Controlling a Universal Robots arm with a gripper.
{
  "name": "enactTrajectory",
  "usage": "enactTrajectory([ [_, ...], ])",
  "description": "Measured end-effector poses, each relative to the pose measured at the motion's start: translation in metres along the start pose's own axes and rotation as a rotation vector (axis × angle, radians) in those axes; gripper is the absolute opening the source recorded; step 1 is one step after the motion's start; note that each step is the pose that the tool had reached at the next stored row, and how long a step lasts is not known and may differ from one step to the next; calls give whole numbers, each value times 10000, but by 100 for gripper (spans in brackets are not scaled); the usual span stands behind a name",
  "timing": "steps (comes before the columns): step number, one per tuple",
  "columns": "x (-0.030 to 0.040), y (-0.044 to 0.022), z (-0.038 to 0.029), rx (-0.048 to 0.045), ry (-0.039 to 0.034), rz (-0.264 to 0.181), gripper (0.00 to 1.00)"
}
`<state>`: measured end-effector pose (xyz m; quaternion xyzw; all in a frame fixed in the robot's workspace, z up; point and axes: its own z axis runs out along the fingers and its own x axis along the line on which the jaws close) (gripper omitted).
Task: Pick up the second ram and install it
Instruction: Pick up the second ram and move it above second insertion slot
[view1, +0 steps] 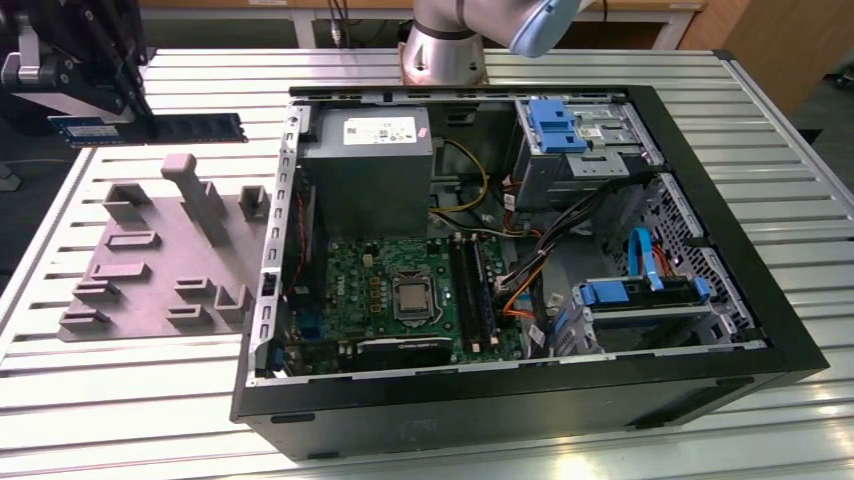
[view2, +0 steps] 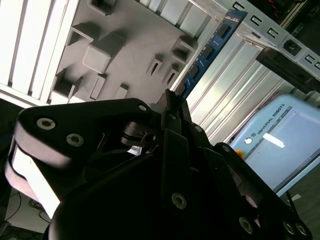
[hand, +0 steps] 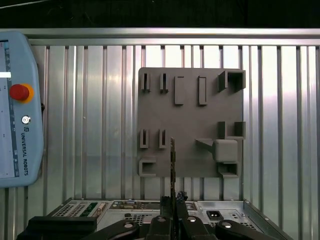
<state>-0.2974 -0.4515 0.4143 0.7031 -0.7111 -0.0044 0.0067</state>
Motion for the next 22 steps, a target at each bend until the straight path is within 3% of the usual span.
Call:
enactTrajectory([
  [22, -3, -198, -3, 0, 0, 0, 14],
])
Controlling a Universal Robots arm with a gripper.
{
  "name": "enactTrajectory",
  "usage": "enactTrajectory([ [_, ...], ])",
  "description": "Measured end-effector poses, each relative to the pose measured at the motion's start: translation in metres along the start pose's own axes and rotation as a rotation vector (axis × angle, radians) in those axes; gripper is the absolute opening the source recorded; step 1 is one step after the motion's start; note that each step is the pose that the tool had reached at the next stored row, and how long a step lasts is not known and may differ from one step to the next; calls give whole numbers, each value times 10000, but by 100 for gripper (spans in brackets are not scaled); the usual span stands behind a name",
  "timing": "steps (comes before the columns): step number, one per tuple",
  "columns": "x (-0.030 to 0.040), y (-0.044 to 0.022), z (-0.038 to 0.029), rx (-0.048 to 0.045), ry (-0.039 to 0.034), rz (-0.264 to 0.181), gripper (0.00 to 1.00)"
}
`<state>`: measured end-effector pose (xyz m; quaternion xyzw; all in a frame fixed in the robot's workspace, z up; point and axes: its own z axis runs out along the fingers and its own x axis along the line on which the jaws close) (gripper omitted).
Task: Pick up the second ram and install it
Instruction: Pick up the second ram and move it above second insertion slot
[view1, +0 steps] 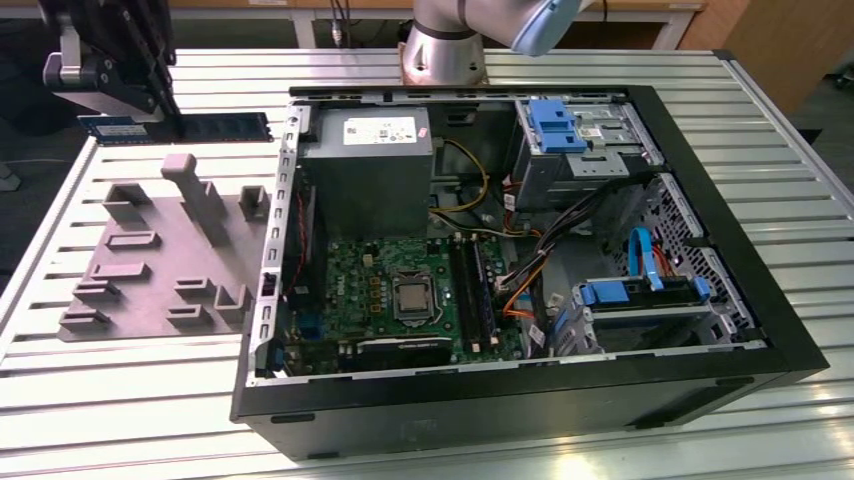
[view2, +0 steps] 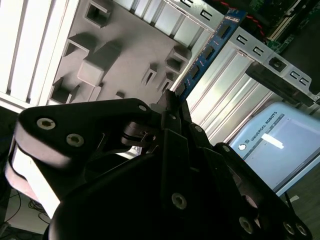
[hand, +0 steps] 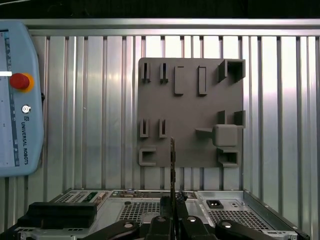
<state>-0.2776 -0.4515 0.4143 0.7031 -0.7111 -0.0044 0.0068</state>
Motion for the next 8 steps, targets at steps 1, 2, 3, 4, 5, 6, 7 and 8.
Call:
enactTrajectory([
  [1, 0, -7, 0, 0, -1, 0, 14],
  [2, 0, -10, 0, 0, -1, 0, 14],
  [3, 0, -10, 0, 0, -1, 1, 14],
  [4, 0, -13, 0, 0, -1, 0, 14],
  [5, 0, -15, 0, 0, -1, 0, 14],
  [6, 0, -15, 0, 0, -1, 0, 14],
  [7, 0, -15, 0, 0, 0, 0, 14],
  [8, -1, -15, 0, 0, 0, 0, 14],
])
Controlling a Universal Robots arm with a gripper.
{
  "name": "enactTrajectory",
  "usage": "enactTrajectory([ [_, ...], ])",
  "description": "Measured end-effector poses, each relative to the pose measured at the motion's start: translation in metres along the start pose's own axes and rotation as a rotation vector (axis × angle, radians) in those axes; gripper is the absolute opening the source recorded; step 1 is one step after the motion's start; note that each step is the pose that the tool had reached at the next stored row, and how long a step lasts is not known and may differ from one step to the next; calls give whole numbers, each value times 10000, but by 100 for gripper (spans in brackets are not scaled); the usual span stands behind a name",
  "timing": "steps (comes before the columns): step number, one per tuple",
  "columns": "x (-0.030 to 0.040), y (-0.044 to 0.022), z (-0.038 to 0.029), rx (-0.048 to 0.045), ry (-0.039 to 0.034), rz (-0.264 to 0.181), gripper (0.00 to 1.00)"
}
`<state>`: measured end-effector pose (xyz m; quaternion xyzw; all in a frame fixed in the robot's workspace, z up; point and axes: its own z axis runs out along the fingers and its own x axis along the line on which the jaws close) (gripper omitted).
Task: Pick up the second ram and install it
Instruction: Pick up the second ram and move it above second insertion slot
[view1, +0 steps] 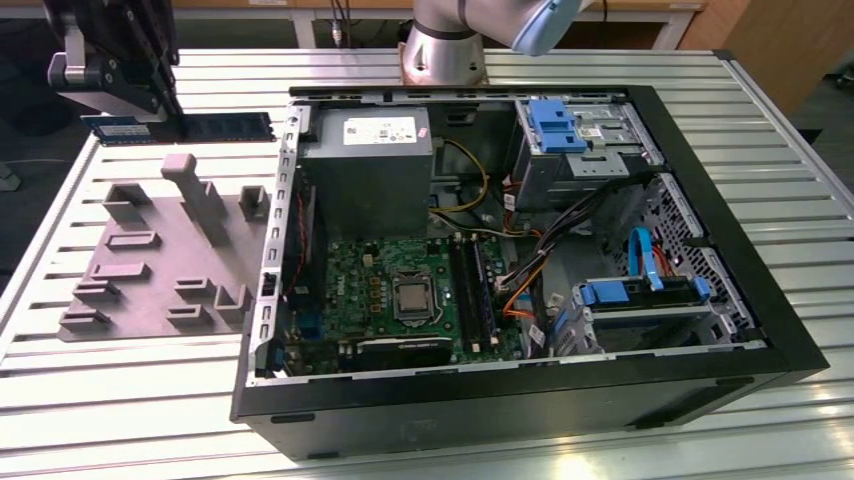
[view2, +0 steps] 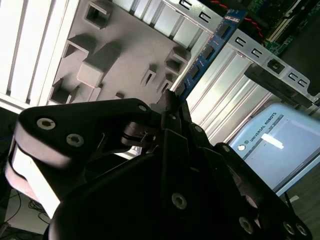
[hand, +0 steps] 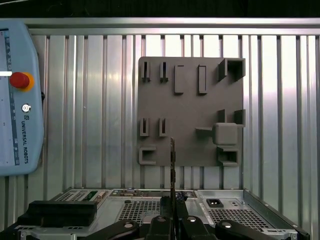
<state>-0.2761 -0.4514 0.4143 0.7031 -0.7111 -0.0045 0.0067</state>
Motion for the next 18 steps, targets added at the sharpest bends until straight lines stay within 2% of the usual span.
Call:
enactTrajectory([
  [8, 0, -32, -1, 0, 0, 0, 14],
  [18, -2, -184, -2, 0, 0, 0, 14],
])
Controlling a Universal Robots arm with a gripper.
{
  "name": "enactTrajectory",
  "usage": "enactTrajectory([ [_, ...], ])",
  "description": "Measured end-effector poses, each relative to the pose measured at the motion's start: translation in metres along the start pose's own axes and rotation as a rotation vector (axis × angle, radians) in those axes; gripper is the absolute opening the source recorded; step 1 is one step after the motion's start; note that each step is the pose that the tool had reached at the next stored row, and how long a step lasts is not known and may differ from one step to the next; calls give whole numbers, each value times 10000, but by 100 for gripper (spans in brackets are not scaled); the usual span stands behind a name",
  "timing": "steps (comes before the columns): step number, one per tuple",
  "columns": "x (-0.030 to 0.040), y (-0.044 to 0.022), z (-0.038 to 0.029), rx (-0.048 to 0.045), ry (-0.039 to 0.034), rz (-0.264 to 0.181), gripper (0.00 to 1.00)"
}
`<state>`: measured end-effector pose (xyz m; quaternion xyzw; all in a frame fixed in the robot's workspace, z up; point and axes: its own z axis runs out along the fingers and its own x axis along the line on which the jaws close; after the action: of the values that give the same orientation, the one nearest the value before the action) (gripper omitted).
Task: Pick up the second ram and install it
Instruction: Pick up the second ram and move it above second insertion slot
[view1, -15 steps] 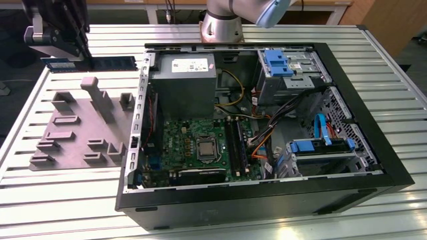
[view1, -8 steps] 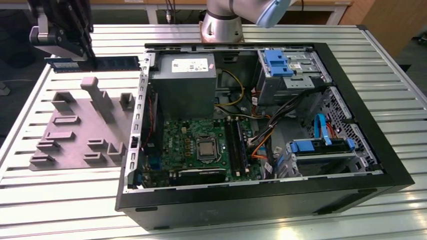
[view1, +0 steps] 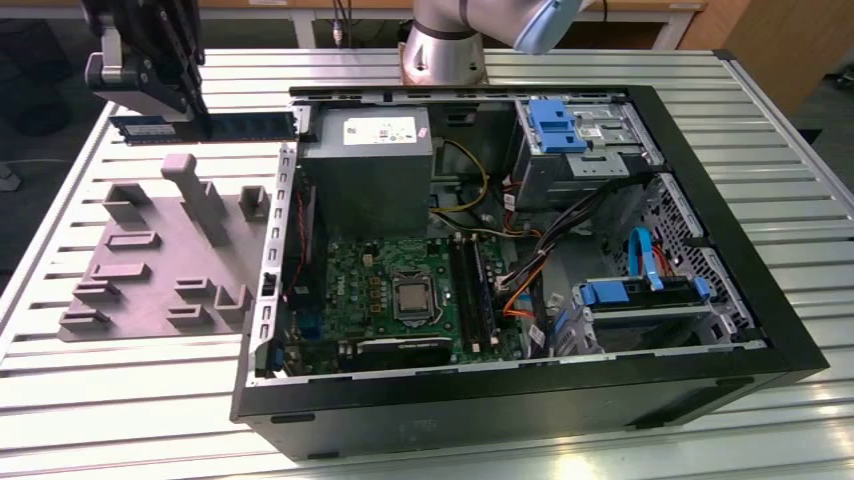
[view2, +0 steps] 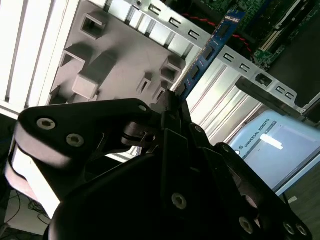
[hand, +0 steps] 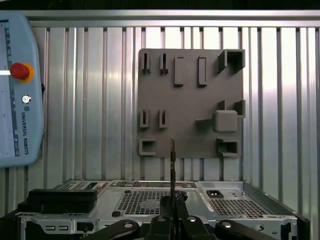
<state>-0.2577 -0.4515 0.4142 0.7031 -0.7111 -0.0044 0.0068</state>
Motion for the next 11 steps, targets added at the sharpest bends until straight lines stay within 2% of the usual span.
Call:
enactTrajectory([
  [11, -4, -322, 0, 0, -1, 1, 14],
])
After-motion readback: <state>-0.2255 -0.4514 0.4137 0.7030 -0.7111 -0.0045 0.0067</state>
